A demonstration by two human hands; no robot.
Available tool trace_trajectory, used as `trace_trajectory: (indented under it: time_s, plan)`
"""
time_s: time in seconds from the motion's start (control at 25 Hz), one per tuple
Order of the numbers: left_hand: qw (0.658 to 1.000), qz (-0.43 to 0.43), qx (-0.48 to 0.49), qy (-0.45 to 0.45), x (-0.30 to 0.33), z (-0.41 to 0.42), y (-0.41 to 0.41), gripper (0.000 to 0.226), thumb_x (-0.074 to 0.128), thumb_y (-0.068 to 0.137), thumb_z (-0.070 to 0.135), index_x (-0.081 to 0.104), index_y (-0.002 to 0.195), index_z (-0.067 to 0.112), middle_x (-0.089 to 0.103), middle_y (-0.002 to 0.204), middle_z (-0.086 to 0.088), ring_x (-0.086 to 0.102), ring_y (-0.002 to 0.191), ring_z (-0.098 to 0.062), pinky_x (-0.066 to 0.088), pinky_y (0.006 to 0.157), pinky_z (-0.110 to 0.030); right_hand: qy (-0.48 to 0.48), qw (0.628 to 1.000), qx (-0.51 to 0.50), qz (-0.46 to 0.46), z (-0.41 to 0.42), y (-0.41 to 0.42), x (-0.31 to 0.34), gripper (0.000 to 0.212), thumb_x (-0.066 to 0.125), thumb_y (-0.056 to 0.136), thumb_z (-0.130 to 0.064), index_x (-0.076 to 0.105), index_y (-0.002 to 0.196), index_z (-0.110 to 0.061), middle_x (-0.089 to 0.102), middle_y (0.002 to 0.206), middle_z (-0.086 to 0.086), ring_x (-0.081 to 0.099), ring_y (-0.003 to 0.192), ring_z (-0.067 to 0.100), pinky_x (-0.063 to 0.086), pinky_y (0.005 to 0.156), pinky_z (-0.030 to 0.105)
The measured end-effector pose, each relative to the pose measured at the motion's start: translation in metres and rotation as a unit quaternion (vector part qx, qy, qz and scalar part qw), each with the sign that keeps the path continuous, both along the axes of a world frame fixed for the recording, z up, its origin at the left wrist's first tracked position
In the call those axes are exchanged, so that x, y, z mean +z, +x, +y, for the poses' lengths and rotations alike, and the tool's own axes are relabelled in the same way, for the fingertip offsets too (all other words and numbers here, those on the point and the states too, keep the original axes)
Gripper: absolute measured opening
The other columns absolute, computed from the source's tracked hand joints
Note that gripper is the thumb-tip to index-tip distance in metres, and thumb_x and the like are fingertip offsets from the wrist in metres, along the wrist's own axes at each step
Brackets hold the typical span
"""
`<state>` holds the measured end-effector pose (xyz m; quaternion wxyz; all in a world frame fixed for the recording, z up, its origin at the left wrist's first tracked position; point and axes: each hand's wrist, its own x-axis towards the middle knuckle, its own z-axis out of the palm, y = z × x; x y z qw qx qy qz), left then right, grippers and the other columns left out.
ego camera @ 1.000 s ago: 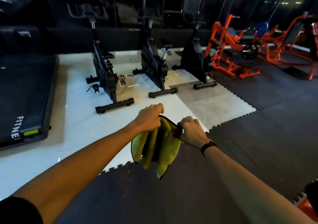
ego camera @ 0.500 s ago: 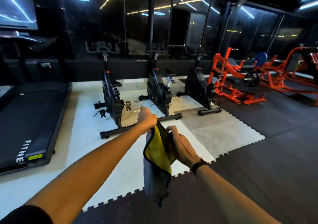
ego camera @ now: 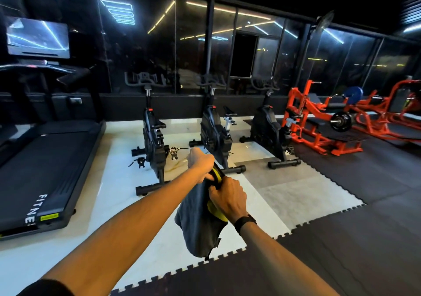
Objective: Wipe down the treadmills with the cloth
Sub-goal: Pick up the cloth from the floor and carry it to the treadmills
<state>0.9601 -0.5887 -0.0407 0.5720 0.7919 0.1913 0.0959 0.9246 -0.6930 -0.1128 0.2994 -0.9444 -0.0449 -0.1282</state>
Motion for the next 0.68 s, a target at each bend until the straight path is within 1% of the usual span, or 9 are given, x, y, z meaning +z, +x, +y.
trace_trajectory:
  time_s: [0.08, 0.16, 0.28, 0.36, 0.4, 0.48, 0.56, 0.6, 0.68]
  plan:
    - [1.000, -0.018, 0.000, 0.025, 0.004, 0.007, -0.004, 0.016, 0.065, 0.090, 0.008, 0.061, 0.096, -0.006, 0.065, 0.095, -0.025, 0.069, 0.056, -0.039, 0.055, 0.038, -0.047, 0.002, 1.000, 0.010, 0.001, -0.005, 0.005, 0.003, 0.022, 0.055, 0.081, -0.035, 0.058, 0.088, -0.014, 0.068, 0.090, 0.009, 0.063, 0.083, 0.037, 0.041, 0.063, 0.033]
    - [0.999, -0.018, -0.004, 0.046, 0.007, 0.020, -0.009, 0.015, 0.066, 0.090, 0.006, 0.061, 0.095, -0.008, 0.065, 0.086, -0.026, 0.069, 0.051, -0.036, 0.057, 0.040, -0.045, -0.020, 0.999, 0.043, 0.016, -0.015, 0.010, 0.010, 0.023, 0.053, 0.075, -0.034, 0.062, 0.086, -0.016, 0.068, 0.084, 0.008, 0.063, 0.079, 0.035, 0.043, 0.061, 0.033]
    - [0.996, 0.013, -0.025, 0.090, 0.010, 0.040, -0.016, 0.014, 0.060, 0.093, 0.003, 0.061, 0.099, -0.009, 0.066, 0.078, -0.024, 0.071, 0.055, -0.034, 0.061, 0.052, -0.045, -0.021, 0.988, 0.146, 0.055, -0.034, 0.021, 0.023, 0.007, 0.065, 0.082, -0.018, 0.067, 0.076, -0.016, 0.067, 0.077, 0.006, 0.064, 0.075, 0.027, 0.046, 0.058, 0.028]
    - [0.988, 0.035, -0.054, 0.138, 0.014, 0.050, -0.019, 0.015, 0.059, 0.094, 0.004, 0.063, 0.098, -0.010, 0.069, 0.076, -0.026, 0.072, 0.058, -0.035, 0.063, 0.059, -0.044, -0.030, 0.973, 0.216, 0.075, -0.045, 0.026, 0.034, 0.011, 0.072, 0.085, -0.011, 0.069, 0.076, -0.017, 0.063, 0.076, 0.004, 0.060, 0.074, 0.020, 0.039, 0.054, 0.015]
    - [0.983, 0.042, -0.073, 0.165, 0.017, 0.053, -0.019, 0.016, 0.058, 0.094, 0.003, 0.065, 0.098, -0.012, 0.070, 0.077, -0.027, 0.072, 0.060, -0.036, 0.063, 0.062, -0.044, -0.035, 0.967, 0.237, 0.087, -0.050, 0.030, 0.036, 0.010, 0.076, 0.084, -0.013, 0.070, 0.077, -0.016, 0.063, 0.078, 0.005, 0.058, 0.073, 0.018, 0.038, 0.053, 0.014]
    - [0.970, 0.051, -0.108, 0.209, 0.022, 0.059, -0.020, 0.015, 0.059, 0.093, 0.001, 0.067, 0.097, -0.012, 0.071, 0.082, -0.028, 0.073, 0.063, -0.037, 0.063, 0.066, -0.045, -0.046, 0.959, 0.257, 0.108, -0.056, 0.038, 0.040, 0.011, 0.082, 0.082, -0.017, 0.075, 0.083, -0.009, 0.068, 0.084, 0.007, 0.059, 0.074, 0.017, 0.043, 0.057, 0.017]
    - [0.960, 0.048, -0.126, 0.246, 0.027, 0.064, -0.023, 0.007, 0.061, 0.092, -0.001, 0.066, 0.091, -0.005, 0.071, 0.084, -0.025, 0.072, 0.060, -0.033, 0.063, 0.061, -0.044, -0.053, 0.959, 0.258, 0.107, -0.057, 0.043, 0.044, 0.018, 0.085, 0.078, -0.018, 0.079, 0.089, -0.005, 0.074, 0.091, 0.009, 0.065, 0.082, 0.024, 0.055, 0.072, 0.031]
    - [0.954, 0.044, -0.130, 0.267, 0.029, 0.066, -0.025, 0.007, 0.061, 0.090, -0.003, 0.064, 0.086, 0.001, 0.069, 0.083, -0.021, 0.070, 0.058, -0.031, 0.063, 0.059, -0.042, -0.055, 0.959, 0.257, 0.103, -0.057, 0.045, 0.046, 0.018, 0.086, 0.077, -0.016, 0.080, 0.090, -0.005, 0.075, 0.092, 0.011, 0.067, 0.086, 0.026, 0.057, 0.078, 0.039]
    - [0.943, 0.039, -0.125, 0.304, 0.030, 0.069, -0.031, 0.019, 0.059, 0.086, -0.005, 0.059, 0.080, 0.013, 0.066, 0.079, -0.014, 0.069, 0.058, -0.028, 0.063, 0.057, -0.038, -0.055, 0.959, 0.256, 0.106, -0.055, 0.045, 0.050, 0.018, 0.086, 0.076, -0.013, 0.080, 0.090, -0.003, 0.075, 0.090, 0.012, 0.067, 0.084, 0.024, 0.058, 0.077, 0.040]
